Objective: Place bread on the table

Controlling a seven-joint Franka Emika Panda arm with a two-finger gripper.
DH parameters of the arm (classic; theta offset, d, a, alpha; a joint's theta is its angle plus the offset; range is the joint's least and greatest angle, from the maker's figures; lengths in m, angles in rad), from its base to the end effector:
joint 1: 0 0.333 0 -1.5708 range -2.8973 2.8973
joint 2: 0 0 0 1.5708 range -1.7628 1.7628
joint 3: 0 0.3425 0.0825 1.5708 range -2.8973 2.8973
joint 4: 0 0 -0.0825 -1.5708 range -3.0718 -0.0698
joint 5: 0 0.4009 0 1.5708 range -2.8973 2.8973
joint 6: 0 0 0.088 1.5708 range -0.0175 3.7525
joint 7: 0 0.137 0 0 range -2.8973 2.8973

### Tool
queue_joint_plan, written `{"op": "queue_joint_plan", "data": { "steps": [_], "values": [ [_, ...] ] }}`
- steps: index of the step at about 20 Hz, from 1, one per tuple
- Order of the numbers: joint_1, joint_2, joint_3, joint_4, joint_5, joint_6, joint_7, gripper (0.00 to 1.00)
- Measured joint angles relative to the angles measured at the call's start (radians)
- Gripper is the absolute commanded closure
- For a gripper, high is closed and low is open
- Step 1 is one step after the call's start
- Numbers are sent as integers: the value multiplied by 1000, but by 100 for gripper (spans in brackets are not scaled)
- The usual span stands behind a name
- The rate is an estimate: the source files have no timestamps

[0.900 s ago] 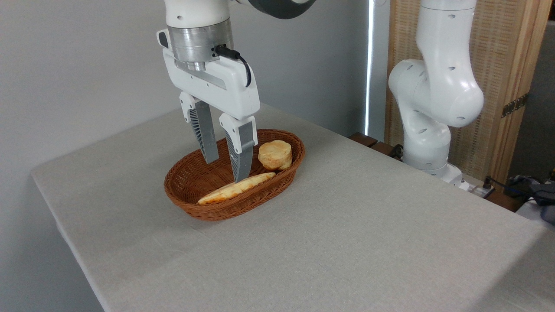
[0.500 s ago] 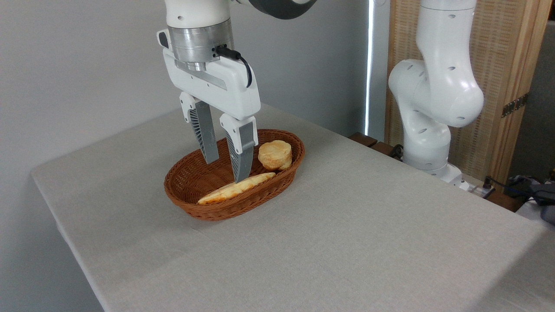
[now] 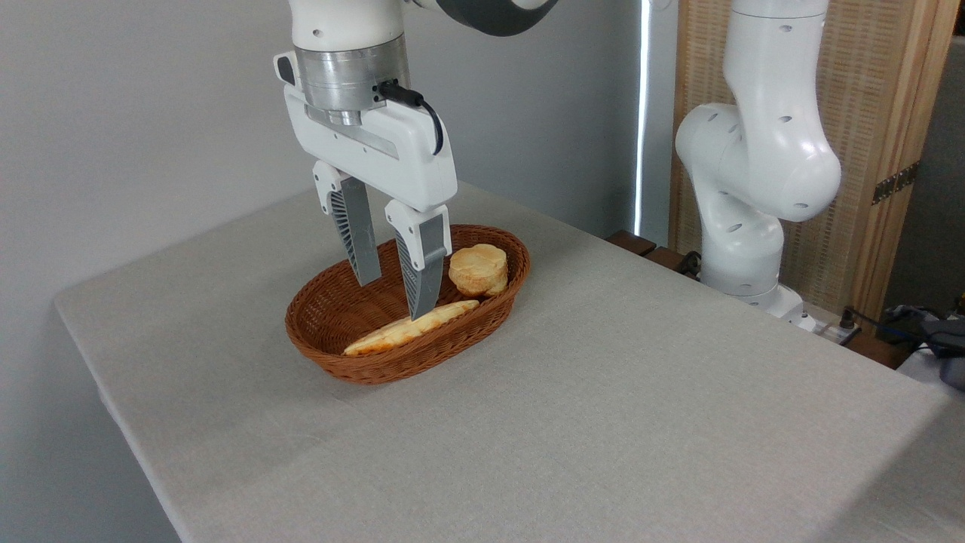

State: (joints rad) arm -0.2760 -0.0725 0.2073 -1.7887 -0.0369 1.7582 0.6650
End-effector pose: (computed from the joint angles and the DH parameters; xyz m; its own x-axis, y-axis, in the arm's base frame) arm 0.5588 -0.0396 0.5702 0.7455 -0.6635 0.0633 -0.6655 -0.7462 0.0156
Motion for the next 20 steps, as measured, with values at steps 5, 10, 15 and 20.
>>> {"op": "queue_joint_plan", "data": {
  "steps": [5, 10, 15, 20],
  "values": [
    [0, 0, 0, 0, -1, 0, 0, 0],
    [0, 0, 0, 0, -1, 0, 0, 0],
    [-1, 0, 0, 0, -1, -4, 0, 0],
    [-3, 1, 0, -1, -1, -14, 0, 0]
  ]
}}
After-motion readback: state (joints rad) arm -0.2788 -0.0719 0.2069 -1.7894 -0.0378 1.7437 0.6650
